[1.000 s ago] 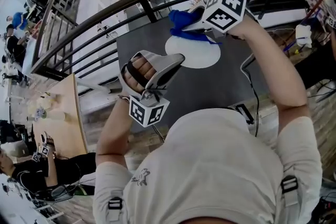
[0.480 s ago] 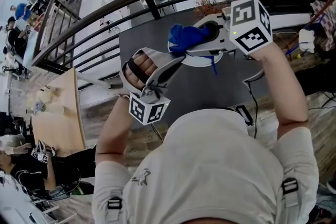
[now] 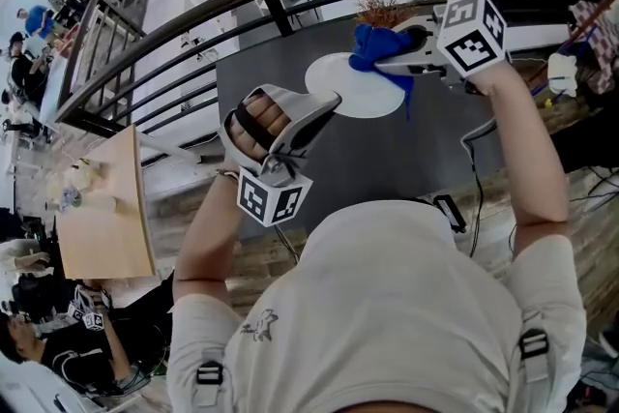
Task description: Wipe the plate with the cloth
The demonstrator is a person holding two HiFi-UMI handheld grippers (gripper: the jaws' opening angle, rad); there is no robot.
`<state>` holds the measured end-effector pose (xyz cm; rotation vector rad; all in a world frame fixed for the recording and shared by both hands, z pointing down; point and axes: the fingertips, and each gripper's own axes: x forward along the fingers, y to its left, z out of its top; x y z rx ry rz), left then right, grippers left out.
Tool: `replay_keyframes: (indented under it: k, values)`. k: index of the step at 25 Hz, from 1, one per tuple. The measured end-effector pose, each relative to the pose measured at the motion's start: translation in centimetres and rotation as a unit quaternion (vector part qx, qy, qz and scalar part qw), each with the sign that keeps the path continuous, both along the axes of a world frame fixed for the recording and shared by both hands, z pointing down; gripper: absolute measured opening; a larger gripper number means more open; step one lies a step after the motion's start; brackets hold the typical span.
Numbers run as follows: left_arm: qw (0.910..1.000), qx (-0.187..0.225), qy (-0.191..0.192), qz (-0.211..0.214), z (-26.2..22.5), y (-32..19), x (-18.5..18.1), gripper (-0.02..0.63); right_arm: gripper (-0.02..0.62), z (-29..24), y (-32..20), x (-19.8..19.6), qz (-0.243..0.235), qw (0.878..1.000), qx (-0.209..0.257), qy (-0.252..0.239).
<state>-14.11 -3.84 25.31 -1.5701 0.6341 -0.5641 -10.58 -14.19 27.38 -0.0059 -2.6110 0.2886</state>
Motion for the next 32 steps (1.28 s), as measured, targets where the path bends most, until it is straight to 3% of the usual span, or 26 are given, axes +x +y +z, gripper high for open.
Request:
replay_keyframes:
  k: [6,12,17,22,32]
  values:
    - [1.0000,0.004,0.004,0.007,-0.3,-0.2,1.4,0.026,0.132,-2.7,2.7,-3.4,-0.049,0.998,0.009,-0.030]
    - [0.9999,0.006,0.006,-0.013,-0.7,-0.7,-0.4,0.026,0.132,-4.7,6.5,-3.9,-0.094,0.995,0.016,-0.044]
    - [0.9997,0.006,-0.006,-0.023,-0.2,-0.6,-0.8,0.028,0.132,-1.5,3.2,-0.8,-0.054,0.998,-0.012,-0.012]
    - [0.9998,0.013,-0.015,-0.004,-0.1,0.6,0.7,0.030,0.132,0.0,0.6,-0.5,-0.019,1.000,-0.022,0.000]
    - [0.9999,0.005,-0.006,-0.006,0.0,0.0,0.8,0.025,0.132,-3.3,4.7,-4.9,-0.074,0.997,0.025,-0.021]
